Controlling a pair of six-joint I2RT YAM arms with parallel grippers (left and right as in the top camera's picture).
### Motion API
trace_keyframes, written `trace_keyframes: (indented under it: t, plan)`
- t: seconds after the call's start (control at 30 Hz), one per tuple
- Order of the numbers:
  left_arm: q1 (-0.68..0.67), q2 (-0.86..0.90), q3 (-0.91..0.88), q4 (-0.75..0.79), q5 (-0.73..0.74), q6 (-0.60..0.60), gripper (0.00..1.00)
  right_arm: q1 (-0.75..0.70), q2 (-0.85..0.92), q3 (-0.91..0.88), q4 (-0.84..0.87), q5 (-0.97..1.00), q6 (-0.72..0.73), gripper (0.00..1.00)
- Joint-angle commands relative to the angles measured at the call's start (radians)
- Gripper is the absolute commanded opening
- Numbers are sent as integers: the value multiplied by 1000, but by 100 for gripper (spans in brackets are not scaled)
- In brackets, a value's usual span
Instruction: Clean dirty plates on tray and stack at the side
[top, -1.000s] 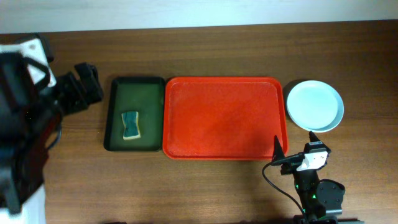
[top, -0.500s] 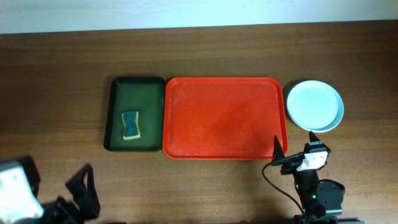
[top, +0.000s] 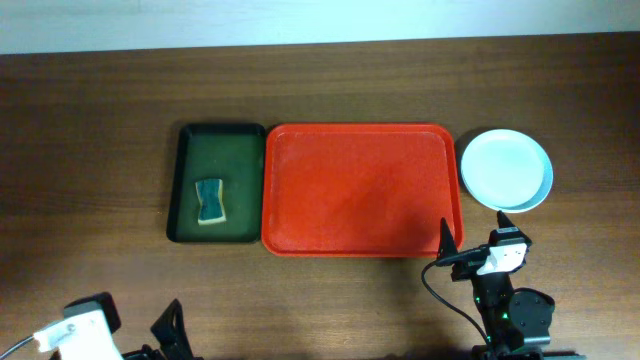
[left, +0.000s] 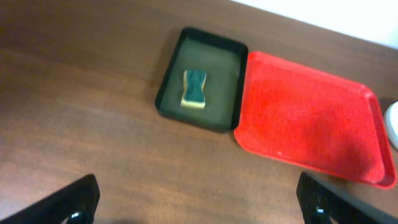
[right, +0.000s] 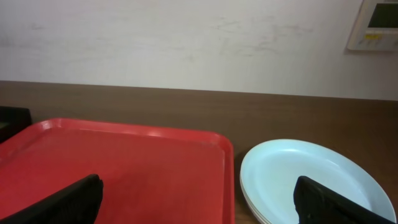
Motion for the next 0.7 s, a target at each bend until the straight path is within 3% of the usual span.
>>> trace_keyframes:
  t: [0.0, 0.2, 0.43, 0.67]
  plan:
    - [-4, -89, -151, 134, -2, -6, 99, -3, -8, -5, -5, 2, -6, 98]
    - [-4, -254, -452, 591, -2, -6, 99, -3, -8, -5, -5, 2, -6, 98]
    - [-4, -454, -843, 1246, 20, -6, 99, -3, -8, -5, -5, 1, -6, 98]
    - [-4, -455, -1114, 1612, 30, -6, 99, -3, -8, -5, -5, 2, -6, 98]
